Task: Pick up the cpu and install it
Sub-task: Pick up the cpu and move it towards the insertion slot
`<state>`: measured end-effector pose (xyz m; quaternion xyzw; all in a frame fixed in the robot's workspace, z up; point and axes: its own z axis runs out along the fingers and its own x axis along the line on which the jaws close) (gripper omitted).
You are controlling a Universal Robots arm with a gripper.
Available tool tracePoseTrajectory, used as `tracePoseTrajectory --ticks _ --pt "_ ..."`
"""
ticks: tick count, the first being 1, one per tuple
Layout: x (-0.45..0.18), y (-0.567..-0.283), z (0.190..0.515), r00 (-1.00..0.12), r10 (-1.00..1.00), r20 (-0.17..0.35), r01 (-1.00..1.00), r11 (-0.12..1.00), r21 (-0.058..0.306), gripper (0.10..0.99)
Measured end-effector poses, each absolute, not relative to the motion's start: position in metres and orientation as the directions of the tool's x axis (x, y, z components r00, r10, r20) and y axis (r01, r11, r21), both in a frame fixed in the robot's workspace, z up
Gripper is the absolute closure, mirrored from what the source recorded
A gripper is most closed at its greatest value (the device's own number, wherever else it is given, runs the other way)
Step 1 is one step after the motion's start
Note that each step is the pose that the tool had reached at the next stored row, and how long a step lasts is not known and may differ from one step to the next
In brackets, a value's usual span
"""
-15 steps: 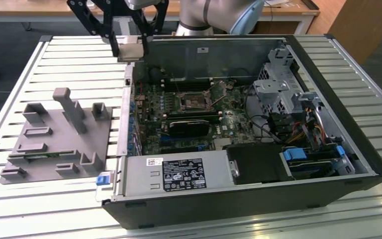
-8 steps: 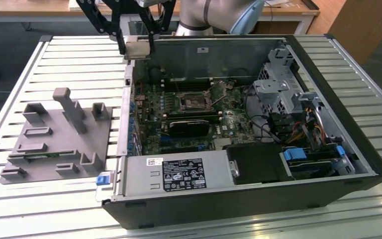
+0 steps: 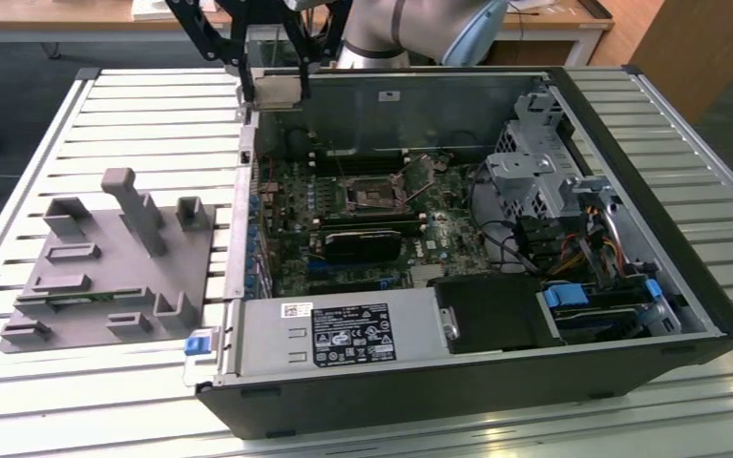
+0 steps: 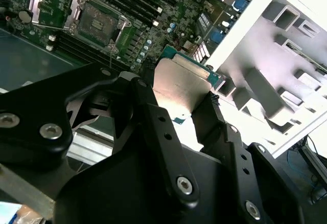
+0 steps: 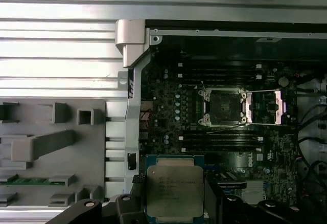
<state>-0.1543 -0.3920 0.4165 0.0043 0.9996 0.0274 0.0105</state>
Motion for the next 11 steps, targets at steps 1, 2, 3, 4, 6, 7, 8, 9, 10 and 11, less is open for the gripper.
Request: tracePoseTrajectory --ticks 1,2,3,4,6,7,8,9,10,11 --pt "-0.153 -0.392 0.417 -1.000 0.009 -0.021 0.008 0.998 0.055 0.541" --pt "-0.152 -0.391 0.417 -1.000 0.009 -0.021 0.008 0.998 0.055 0.541" --pt "-0.150 -0.391 0.416 -1.000 0.009 -0.021 0.008 0.998 0.055 0.541" --pt "-0.149 -0.391 0.416 -1.000 0.009 -0.021 0.008 0.998 0.055 0.541" --pt "-0.146 -0.391 0.417 -1.000 0.009 -0.021 0.008 0.998 0.055 0.541" --pt "-0.145 -0.391 0.416 -1.000 0.009 -0.021 0.008 0.998 0.055 0.541" --pt "-0.143 -0.391 0.417 -1.000 0.009 -0.021 0.008 0.998 0.055 0.541" --pt "-0.142 -0.391 0.417 -1.000 0.009 -0.021 0.008 0.998 0.055 0.541" --pt "-0.140 -0.391 0.416 -1.000 0.009 -0.021 0.008 0.998 0.055 0.541" --pt "-0.138 -0.390 0.416 -1.000 0.009 -0.021 0.008 0.998 0.055 0.541"
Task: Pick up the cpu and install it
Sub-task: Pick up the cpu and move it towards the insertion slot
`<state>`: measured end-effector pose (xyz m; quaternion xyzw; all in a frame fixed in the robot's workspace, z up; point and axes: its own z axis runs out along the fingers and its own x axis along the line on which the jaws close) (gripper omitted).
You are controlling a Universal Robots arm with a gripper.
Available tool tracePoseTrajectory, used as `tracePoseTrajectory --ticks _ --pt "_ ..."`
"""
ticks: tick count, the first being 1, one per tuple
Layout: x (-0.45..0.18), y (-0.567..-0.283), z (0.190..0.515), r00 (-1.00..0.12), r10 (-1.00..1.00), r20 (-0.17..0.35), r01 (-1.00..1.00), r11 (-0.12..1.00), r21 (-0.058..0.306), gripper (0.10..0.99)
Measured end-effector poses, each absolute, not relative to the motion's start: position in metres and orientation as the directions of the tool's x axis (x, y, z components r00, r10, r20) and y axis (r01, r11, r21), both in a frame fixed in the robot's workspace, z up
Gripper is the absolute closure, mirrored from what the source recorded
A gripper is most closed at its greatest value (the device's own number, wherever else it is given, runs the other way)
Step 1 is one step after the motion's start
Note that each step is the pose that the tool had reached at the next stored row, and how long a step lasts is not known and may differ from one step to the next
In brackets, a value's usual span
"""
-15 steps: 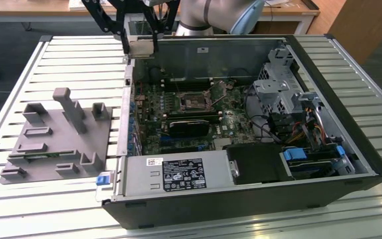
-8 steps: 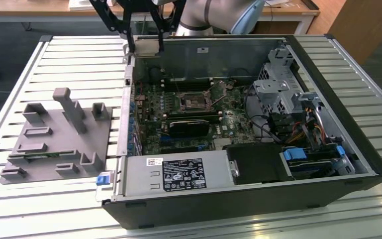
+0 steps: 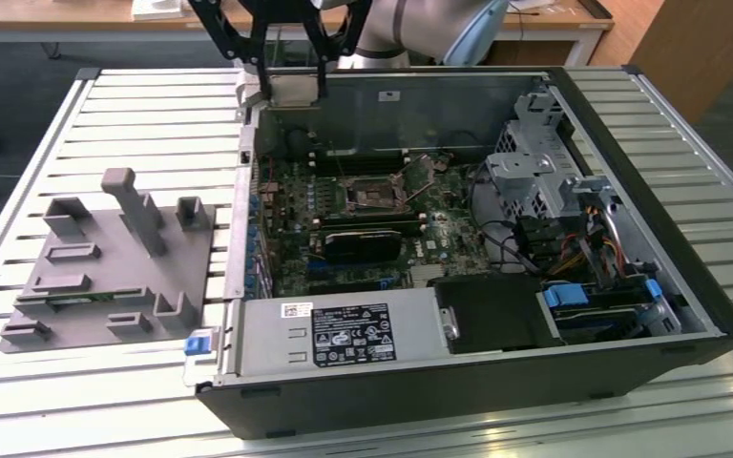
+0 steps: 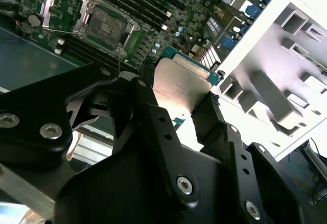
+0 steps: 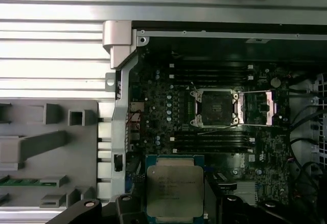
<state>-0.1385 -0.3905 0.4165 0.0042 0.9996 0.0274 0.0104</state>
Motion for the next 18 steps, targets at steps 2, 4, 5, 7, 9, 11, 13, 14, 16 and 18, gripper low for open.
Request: tracePoseTrajectory --ticks 2,4,5,7,9,11,13,14,16,18 --pt "-0.136 -0.390 0.416 -1.000 0.009 -0.021 0.008 0.998 0.055 0.541" --pt "-0.133 -0.390 0.416 -1.000 0.009 -0.021 0.008 0.998 0.055 0.541" --pt "-0.131 -0.390 0.416 -1.000 0.009 -0.021 0.008 0.998 0.055 0.541" --pt "-0.128 -0.390 0.416 -1.000 0.009 -0.021 0.008 0.998 0.055 0.541" --pt "-0.125 -0.390 0.416 -1.000 0.009 -0.021 0.008 0.998 0.055 0.541" --pt "-0.122 -0.390 0.416 -1.000 0.009 -0.021 0.008 0.998 0.055 0.541" --pt "-0.119 -0.390 0.416 -1.000 0.009 -0.021 0.008 0.998 0.055 0.541" --pt "-0.117 -0.389 0.416 -1.000 0.009 -0.021 0.008 0.998 0.055 0.541" --pt "-0.115 -0.389 0.416 -1.000 0.009 -0.021 0.008 0.998 0.055 0.541" --pt "-0.111 -0.389 0.416 -1.000 0.009 -0.021 0.008 0.998 0.055 0.541"
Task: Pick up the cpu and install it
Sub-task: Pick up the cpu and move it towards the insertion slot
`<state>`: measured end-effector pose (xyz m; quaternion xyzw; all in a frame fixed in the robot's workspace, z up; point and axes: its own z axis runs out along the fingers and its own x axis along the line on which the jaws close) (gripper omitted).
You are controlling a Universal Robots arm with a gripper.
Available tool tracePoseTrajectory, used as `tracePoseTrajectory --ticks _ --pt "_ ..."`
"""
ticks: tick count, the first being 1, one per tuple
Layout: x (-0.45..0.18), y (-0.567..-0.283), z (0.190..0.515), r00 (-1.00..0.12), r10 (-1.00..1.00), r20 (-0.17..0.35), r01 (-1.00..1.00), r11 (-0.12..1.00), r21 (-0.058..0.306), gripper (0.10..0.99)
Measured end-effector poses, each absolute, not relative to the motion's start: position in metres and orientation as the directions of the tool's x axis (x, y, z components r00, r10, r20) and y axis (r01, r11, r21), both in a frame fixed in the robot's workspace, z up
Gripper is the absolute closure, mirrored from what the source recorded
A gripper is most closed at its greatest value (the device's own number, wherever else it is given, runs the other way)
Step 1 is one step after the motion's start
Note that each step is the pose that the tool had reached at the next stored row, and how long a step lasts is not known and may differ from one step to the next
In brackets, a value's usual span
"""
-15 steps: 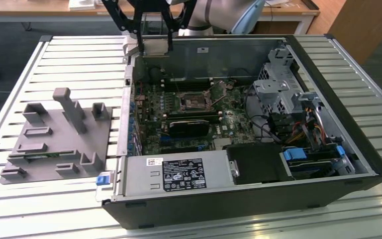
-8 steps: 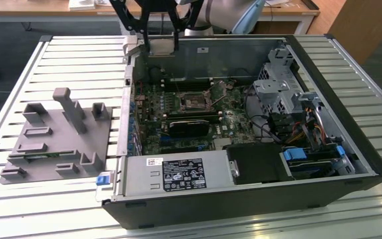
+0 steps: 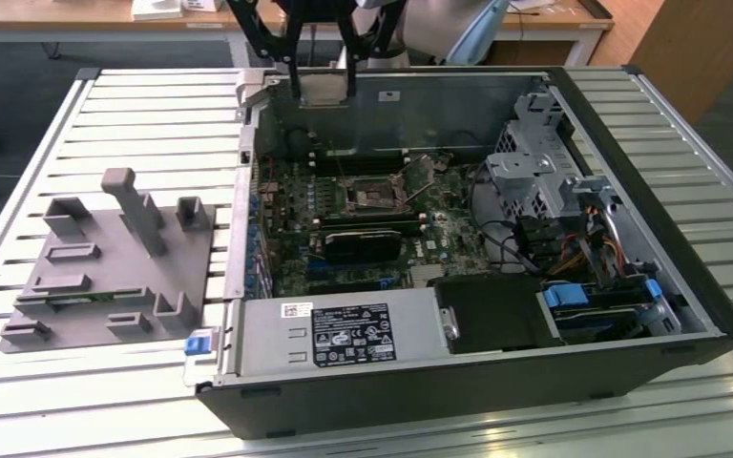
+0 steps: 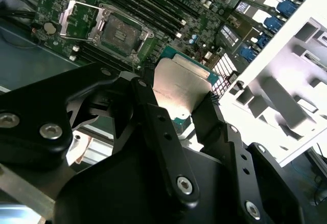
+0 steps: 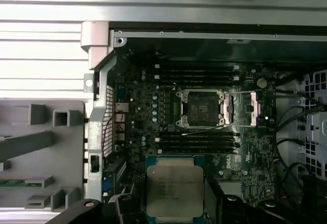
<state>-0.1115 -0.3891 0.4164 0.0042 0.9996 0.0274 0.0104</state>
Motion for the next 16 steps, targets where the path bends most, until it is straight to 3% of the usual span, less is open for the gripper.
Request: tracePoseTrajectory --ticks 16 --pt "-0.083 -0.384 0.416 -1.000 0.009 -0.021 0.008 0.998 0.055 0.541"
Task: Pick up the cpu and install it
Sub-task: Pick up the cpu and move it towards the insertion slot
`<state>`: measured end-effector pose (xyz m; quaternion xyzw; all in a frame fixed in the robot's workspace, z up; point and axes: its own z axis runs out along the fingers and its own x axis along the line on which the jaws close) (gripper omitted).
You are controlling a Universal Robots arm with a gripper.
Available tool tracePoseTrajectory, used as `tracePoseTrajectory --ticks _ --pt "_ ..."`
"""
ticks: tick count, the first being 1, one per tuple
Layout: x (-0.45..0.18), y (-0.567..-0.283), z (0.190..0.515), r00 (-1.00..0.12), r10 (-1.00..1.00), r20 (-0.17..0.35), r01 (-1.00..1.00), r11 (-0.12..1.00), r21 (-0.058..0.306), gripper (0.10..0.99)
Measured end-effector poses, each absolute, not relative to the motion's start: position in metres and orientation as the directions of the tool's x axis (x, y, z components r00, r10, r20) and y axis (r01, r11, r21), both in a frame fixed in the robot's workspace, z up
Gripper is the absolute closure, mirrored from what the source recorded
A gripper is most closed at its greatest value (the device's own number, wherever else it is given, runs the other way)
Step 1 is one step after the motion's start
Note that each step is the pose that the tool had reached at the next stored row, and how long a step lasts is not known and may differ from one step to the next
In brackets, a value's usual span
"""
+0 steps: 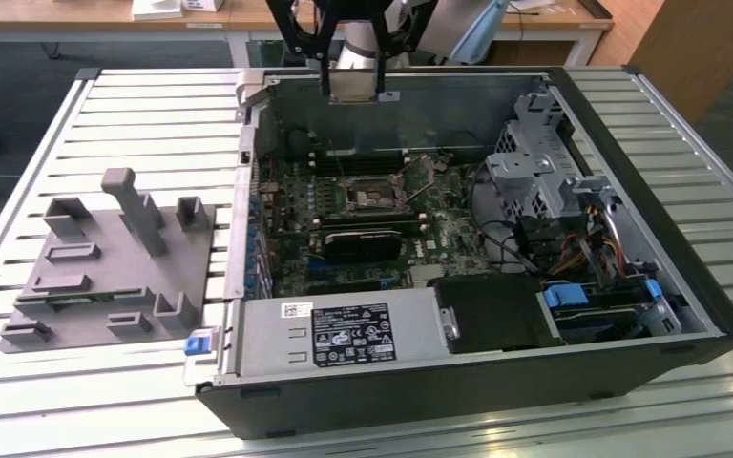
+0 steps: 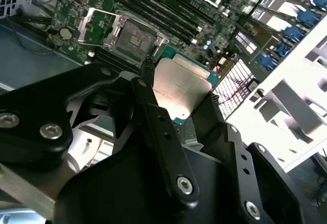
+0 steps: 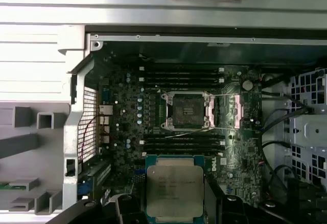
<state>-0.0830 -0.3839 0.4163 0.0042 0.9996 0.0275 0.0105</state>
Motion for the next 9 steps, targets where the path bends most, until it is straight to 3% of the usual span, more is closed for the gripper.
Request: tracePoseTrajectory --ticks 9 --pt "-0.065 -0.371 0.416 -1.000 0.009 -0.023 0.008 0.998 0.055 0.541"
